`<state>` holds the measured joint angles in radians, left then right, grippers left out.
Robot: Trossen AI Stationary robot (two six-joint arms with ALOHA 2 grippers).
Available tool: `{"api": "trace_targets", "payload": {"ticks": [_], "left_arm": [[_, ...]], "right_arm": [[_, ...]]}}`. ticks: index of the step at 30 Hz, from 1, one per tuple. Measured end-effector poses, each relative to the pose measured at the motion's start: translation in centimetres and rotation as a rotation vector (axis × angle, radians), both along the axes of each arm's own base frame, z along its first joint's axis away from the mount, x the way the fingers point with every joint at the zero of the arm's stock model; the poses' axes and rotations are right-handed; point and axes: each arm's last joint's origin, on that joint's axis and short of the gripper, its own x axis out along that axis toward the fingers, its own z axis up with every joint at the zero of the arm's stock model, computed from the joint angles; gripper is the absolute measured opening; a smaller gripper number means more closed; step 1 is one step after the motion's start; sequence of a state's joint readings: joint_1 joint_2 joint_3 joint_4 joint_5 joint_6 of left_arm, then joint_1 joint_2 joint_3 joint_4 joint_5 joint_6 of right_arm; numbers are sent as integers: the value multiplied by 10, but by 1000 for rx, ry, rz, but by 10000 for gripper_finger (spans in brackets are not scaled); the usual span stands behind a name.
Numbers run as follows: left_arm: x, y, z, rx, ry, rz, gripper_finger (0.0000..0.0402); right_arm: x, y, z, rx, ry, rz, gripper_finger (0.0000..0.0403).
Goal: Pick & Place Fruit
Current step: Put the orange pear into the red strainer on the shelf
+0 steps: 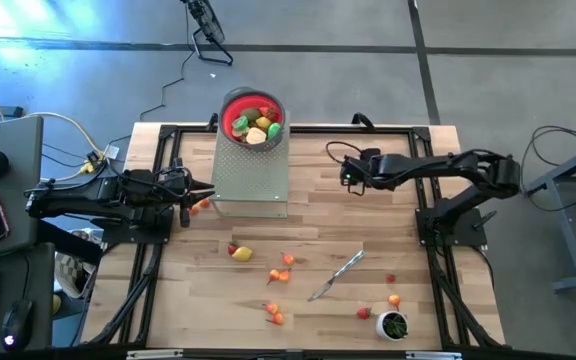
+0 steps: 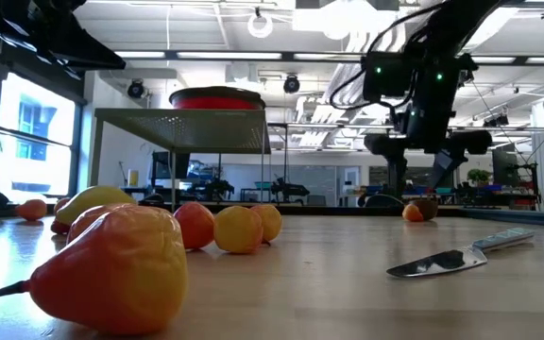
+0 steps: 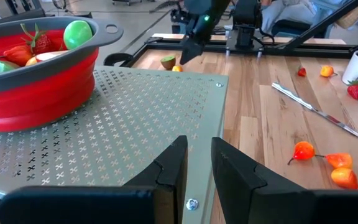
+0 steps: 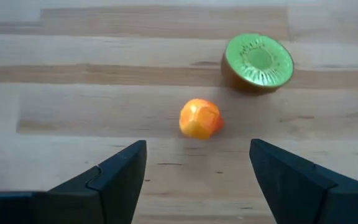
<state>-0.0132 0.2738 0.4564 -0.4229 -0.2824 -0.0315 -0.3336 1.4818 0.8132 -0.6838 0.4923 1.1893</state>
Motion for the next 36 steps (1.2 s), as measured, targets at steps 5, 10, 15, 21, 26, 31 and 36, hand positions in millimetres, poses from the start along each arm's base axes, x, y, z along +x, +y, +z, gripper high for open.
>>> {"api": "trace_targets", "payload": {"ticks": [5, 10, 15, 21, 26, 31, 36], "left_arm": [[0, 0, 0, 0, 0, 0, 67], [0, 0, -1, 0, 7, 0, 67], [0, 0, -1, 0, 8, 0, 67], [0, 0, -1, 0, 7, 0, 67], [0, 0, -1, 0, 7, 0, 67], [0, 0, -1, 0, 7, 0, 67], [0, 0, -1, 0, 8, 0, 67]], "right_arm": [[4, -5, -14, 14, 5, -69, 278], [5, -13, -30, 26, 59, -100, 278], [6, -23, -42, 39, 85, -105, 278], [10, -35, -47, 34, 61, -76, 278], [8, -40, -47, 40, 53, -90, 278], [8, -40, -47, 43, 50, -91, 270], [8, -40, -48, 56, 39, -89, 234]]}}
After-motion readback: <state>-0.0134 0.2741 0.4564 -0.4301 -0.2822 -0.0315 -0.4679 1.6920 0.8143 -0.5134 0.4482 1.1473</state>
